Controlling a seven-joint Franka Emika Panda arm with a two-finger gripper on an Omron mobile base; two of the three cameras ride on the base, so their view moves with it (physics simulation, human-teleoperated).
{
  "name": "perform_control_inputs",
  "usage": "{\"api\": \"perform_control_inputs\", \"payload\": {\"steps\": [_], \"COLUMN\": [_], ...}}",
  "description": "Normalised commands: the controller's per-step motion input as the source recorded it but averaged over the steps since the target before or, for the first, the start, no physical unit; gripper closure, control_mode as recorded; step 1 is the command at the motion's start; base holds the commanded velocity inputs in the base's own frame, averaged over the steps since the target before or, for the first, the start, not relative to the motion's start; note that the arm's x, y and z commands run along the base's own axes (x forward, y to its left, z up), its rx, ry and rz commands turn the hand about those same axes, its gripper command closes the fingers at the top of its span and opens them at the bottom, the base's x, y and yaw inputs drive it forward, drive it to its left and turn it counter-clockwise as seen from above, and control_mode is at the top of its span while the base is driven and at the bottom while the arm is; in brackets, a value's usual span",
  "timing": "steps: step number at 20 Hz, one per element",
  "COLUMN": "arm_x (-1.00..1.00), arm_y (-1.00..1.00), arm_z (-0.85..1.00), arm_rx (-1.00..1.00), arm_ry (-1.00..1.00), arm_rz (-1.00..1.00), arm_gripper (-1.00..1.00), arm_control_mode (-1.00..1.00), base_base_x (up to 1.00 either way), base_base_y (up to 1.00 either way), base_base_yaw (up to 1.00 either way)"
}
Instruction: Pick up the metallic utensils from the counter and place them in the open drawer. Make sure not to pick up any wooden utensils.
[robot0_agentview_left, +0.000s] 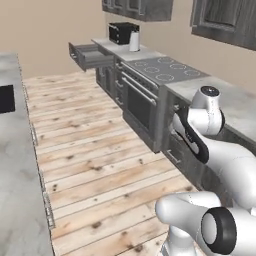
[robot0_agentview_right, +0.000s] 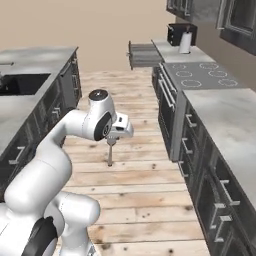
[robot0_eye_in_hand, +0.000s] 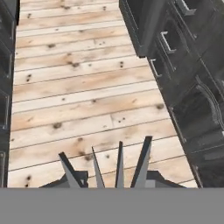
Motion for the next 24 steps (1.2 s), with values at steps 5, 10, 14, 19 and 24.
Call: {"api": "perform_control_inputs", "payload": {"steps": [5, 10, 14, 19, 24], "arm_x": [0.00, 0.00, 0.00, 0.00, 0.00], "arm_y": [0.00, 0.00, 0.00, 0.00, 0.00], "arm_z": [0.00, 0.00, 0.00, 0.00, 0.00], "arm_rx": [0.00, 0.00, 0.00, 0.00, 0.00], "arm_ry": [0.00, 0.00, 0.00, 0.00, 0.00], "arm_rz": [0.00, 0.00, 0.00, 0.00, 0.00], "arm_gripper": [1.00, 1.00, 1.00, 1.00, 1.00], "arm_control_mode": [1.00, 1.00, 1.00, 1.00, 1.00], "base_base_x": [1.00, 1.00, 1.00, 1.00, 1.00], "base_base_y": [0.00, 0.00, -0.26, -0.84, -0.89], "base_base_yaw": [0.36, 0.31, 0.23, 0.03, 0.00]}}
